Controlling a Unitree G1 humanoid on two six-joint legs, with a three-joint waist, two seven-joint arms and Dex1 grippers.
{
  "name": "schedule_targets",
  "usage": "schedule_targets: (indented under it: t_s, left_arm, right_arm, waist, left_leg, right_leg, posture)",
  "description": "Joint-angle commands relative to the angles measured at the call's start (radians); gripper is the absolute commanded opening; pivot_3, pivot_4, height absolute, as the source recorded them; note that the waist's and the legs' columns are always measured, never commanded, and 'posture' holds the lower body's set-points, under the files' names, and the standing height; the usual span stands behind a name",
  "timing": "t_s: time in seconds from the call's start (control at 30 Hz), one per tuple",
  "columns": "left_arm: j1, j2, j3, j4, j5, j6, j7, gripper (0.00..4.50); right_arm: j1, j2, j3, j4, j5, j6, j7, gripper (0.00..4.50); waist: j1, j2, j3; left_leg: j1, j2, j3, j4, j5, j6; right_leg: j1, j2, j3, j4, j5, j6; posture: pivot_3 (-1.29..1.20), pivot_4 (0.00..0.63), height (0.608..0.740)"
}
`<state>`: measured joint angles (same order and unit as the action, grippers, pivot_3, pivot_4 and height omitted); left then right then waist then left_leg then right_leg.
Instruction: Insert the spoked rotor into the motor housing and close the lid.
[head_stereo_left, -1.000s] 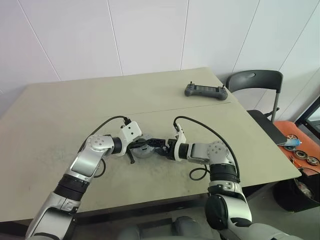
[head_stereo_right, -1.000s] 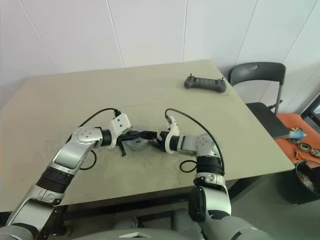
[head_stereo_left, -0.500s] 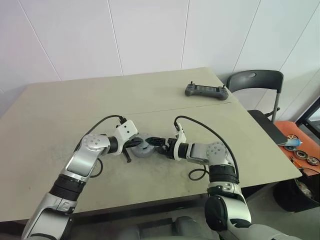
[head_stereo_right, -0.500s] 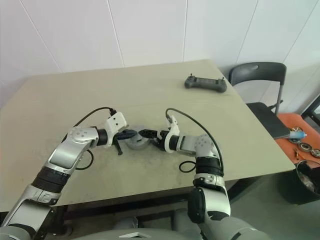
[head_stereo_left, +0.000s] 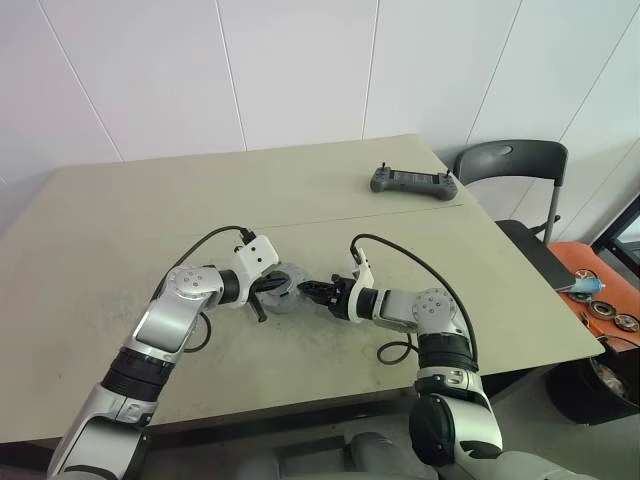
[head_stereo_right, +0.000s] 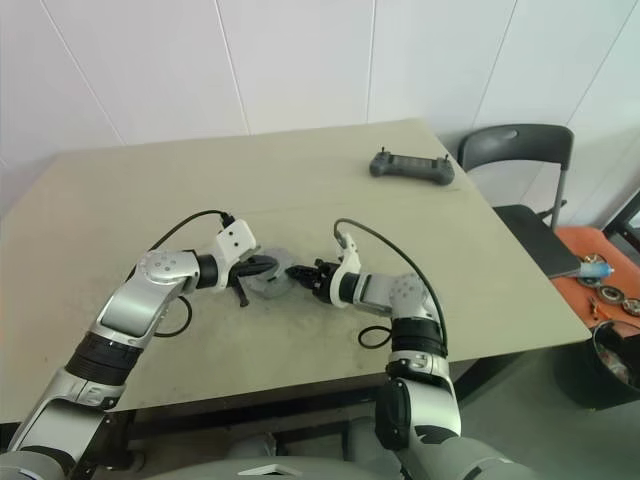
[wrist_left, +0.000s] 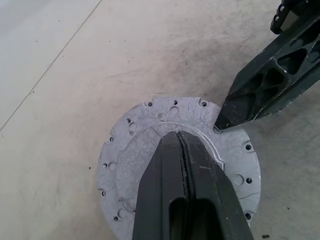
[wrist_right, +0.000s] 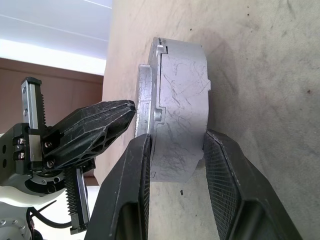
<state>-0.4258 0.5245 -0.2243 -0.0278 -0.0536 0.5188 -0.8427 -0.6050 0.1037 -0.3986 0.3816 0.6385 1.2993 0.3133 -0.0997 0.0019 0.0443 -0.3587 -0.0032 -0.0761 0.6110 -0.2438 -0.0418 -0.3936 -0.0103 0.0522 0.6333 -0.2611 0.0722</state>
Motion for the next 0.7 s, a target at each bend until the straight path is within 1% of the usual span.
schedule_targets:
  t_s: [0.03, 0.13, 0.2, 0.23, 0.33, 0.43, 0.57, 0.7]
  left_arm:
    - [-0.015, -0.010, 0.011, -0.002, 0.019, -0.041, 0.047, 0.00]
    - [-0.060, -0.036, 0.054, 0.057, 0.046, -0.126, 0.142, 0.00]
    - [-0.102, -0.046, 0.099, 0.142, 0.036, -0.189, 0.185, 0.00]
    - [-0.126, -0.041, 0.130, 0.201, 0.020, -0.227, 0.195, 0.00]
    - [-0.207, -0.059, 0.277, 0.501, -0.068, -0.395, 0.248, 0.00]
    - [-0.249, -0.093, 0.356, 0.668, -0.126, -0.487, 0.247, 0.00]
    - [-0.265, -0.130, 0.433, 0.769, -0.199, -0.523, 0.210, 0.00]
    - [-0.271, -0.171, 0.526, 0.820, -0.304, -0.471, 0.220, 0.00]
  right_arm:
    - [-0.038, 0.027, 0.011, -0.020, 0.054, -0.010, 0.027, 1.18]
    - [-0.036, 0.026, 0.017, -0.023, 0.054, -0.014, 0.033, 1.18]
    - [-0.035, 0.026, 0.019, -0.024, 0.055, -0.015, 0.032, 1.18]
    - [-0.034, 0.027, 0.019, -0.024, 0.056, -0.016, 0.030, 1.18]
    - [-0.034, 0.027, 0.018, -0.015, 0.054, -0.022, 0.026, 1.18]
    - [-0.034, 0.032, 0.001, -0.013, 0.066, -0.040, 0.024, 1.18]
    - [-0.044, 0.039, -0.048, 0.000, 0.089, -0.086, 0.011, 1.18]
    - [-0.056, 0.046, -0.081, 0.020, 0.108, -0.148, -0.007, 1.18]
  waist:
    - [0.000, 0.000, 0.000]
    - [0.005, -0.001, 0.001]
    - [0.006, -0.001, 0.002]
    - [0.006, -0.001, 0.002]
    - [0.003, -0.001, 0.002]
    - [0.005, -0.001, 0.001]
    - [0.025, -0.002, 0.001]
    - [0.034, -0.003, 0.001]
  left_leg:
    - [0.000, 0.000, 0.000, 0.000, 0.000, 0.000]
    - [-0.001, 0.000, 0.000, 0.000, 0.000, 0.000]
    - [-0.002, 0.000, -0.001, 0.001, 0.000, 0.000]
    - [-0.003, 0.000, -0.001, 0.001, 0.000, 0.000]
    - [-0.007, -0.001, -0.001, 0.001, 0.000, 0.000]
    - [-0.010, -0.001, -0.001, 0.001, 0.000, 0.000]
    - [-0.016, -0.002, -0.002, 0.002, 0.000, 0.000]
    - [-0.016, -0.002, -0.002, 0.003, 0.000, 0.000]
  right_leg:
    - [0.000, 0.000, 0.000, 0.000, 0.000, 0.000]
    - [0.000, 0.000, 0.000, 0.000, 0.000, 0.000]
    - [-0.001, 0.000, 0.000, 0.000, 0.000, 0.000]
    - [-0.002, 0.000, 0.000, 0.000, 0.001, 0.001]
    - [-0.006, 0.000, 0.000, 0.000, 0.002, 0.003]
    - [-0.008, 0.000, 0.000, 0.000, 0.002, 0.003]
    - [-0.012, -0.002, -0.001, -0.001, 0.005, 0.000]
    - [-0.011, -0.002, -0.001, -0.001, 0.005, -0.001]
  posture:
    - [0.00, 0.000, 0.740]
    - [0.00, 0.000, 0.740]
    - [0.00, 0.000, 0.740]
    - [0.00, 0.000, 0.740]
    - [0.00, 0.000, 0.740]
    - [0.00, 0.000, 0.740]
    - [0.00, 0.000, 0.740]
    - [0.00, 0.000, 0.740]
